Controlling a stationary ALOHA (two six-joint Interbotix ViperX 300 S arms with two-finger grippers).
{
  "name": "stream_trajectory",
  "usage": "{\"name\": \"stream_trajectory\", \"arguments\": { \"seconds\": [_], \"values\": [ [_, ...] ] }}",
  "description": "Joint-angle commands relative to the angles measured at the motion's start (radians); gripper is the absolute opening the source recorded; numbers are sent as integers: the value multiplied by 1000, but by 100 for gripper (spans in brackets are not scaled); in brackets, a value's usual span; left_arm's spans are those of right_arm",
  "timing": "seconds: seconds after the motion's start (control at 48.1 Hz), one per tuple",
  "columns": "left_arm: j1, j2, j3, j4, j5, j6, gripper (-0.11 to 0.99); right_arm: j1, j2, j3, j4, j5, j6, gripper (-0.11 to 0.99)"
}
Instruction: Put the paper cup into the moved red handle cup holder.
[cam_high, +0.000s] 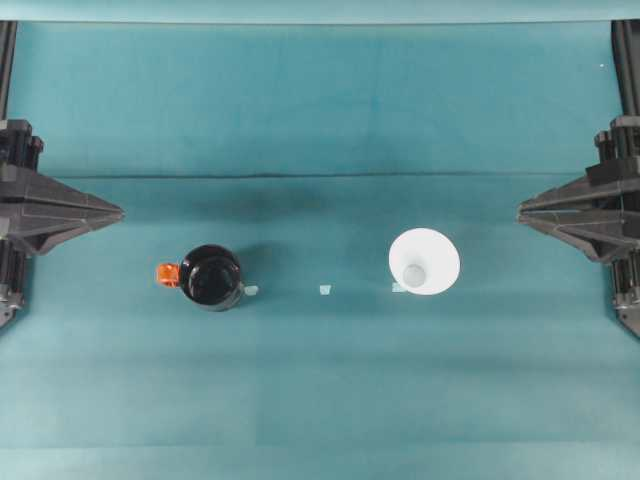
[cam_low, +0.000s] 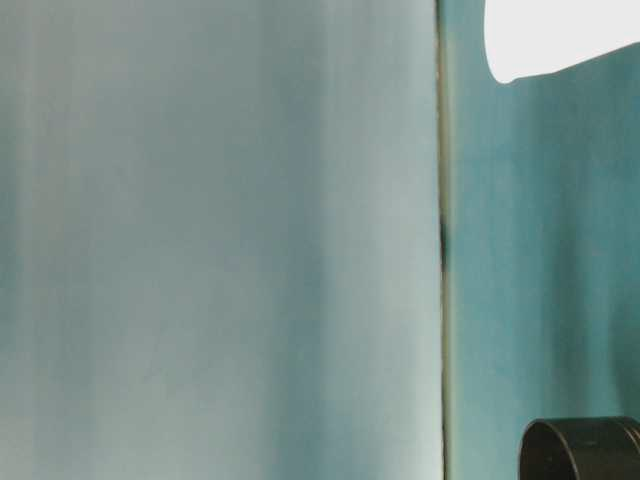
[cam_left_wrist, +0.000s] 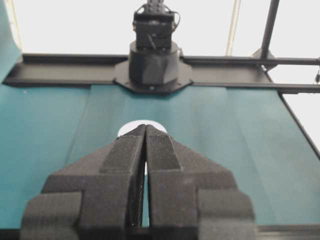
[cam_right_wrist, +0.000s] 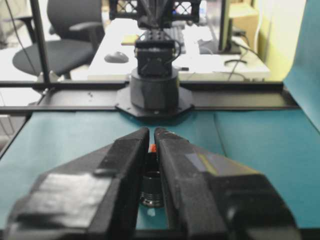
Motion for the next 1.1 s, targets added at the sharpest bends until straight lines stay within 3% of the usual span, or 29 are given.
{"name": "stream_trajectory", "arguments": {
  "seconds": [0.0, 0.104, 0.395, 0.562, 0.686, 1.082],
  "values": [
    [8, 6, -29, 12, 49, -20, 2, 9, -2, -8, 5, -5, 5, 0],
    [6, 6, -52, 12, 130, -29, 2, 11, -18, -8, 26, 9, 23, -5],
    [3, 35, -98, 12, 304, -34, 2, 9, -41, -9, 26, 146, 80, -11],
    [-6, 63, -163, 12, 502, -46, 2, 9, -41, -15, 26, 210, 110, -11],
    [-9, 77, -184, 12, 601, -46, 2, 9, -41, -17, 26, 255, 118, -11],
    [-11, 130, -193, 12, 718, -43, 2, 8, -41, -18, 26, 290, 120, -11]
  ]
}}
